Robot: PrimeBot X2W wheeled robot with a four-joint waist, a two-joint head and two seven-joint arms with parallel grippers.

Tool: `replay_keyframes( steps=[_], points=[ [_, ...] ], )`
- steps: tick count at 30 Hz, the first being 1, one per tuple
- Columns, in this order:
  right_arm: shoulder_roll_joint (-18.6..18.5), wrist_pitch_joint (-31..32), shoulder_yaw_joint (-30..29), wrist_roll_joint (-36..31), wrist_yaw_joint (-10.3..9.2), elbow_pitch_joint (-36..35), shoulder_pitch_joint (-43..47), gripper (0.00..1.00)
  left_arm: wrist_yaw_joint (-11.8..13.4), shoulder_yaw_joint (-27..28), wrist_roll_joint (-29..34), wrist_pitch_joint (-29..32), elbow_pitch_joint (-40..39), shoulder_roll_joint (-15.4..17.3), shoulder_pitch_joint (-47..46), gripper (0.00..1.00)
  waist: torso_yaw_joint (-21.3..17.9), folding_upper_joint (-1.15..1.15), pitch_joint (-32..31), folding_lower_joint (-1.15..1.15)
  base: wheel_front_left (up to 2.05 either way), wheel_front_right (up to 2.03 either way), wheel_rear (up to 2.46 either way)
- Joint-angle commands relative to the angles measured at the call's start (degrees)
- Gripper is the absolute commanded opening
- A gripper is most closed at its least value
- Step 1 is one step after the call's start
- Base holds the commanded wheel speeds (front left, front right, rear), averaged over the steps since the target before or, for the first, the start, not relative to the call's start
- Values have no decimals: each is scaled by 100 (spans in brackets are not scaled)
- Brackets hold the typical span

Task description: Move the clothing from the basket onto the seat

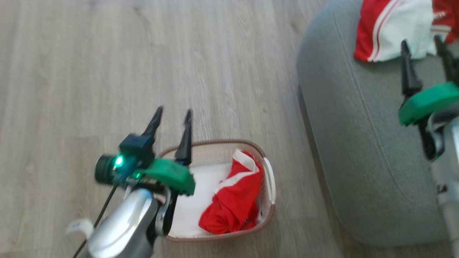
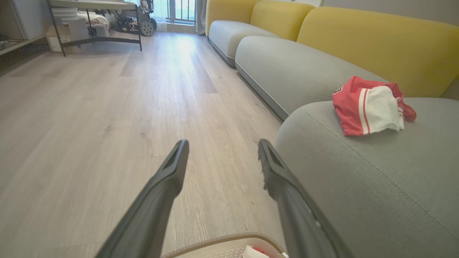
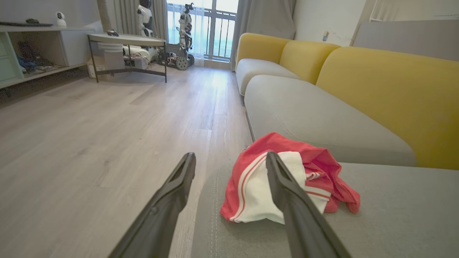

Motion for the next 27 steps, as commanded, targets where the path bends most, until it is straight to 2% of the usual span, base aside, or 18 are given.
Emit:
replay_keyframes(
  steps=[1, 6, 8, 14, 22, 27],
  points=[
    [14, -52, 42, 7, -2, -229, 49, 100, 60, 283, 57, -68, -214, 157, -47, 100, 208, 0, -241, 0, 0, 0, 0],
    [406, -52, -72, -182, -2, -737, 652, 100, 151, 752, 281, -69, -429, 223, 600, 100, 397, 0, -510, 0, 0, 0, 0],
    [696, -52, -168, -325, -2, -1025, 1023, 100, 196, 1034, 389, -69, -583, 224, 943, 100, 479, 0, -648, 0, 0, 0, 0],
    [1251, -52, -313, -576, -2, -1583, 1763, 100, 194, 1533, 582, -69, -817, 208, 1633, 100, 587, 0, -890, 0, 0, 0, 0],
    [1501, -52, -317, -783, -2, -2174, 2583, 100, 24, 2053, 790, -70, -992, 125, 2521, 100, 640, 0, -1122, 0, 0, 0, 0],
    [1512, -52, -324, -483, -2, -2470, 3035, 100, -184, 2276, 902, -70, -1005, 58, 2844, 100, 707, 0, -1207, 0, 0, 0, 0]
  ],
)
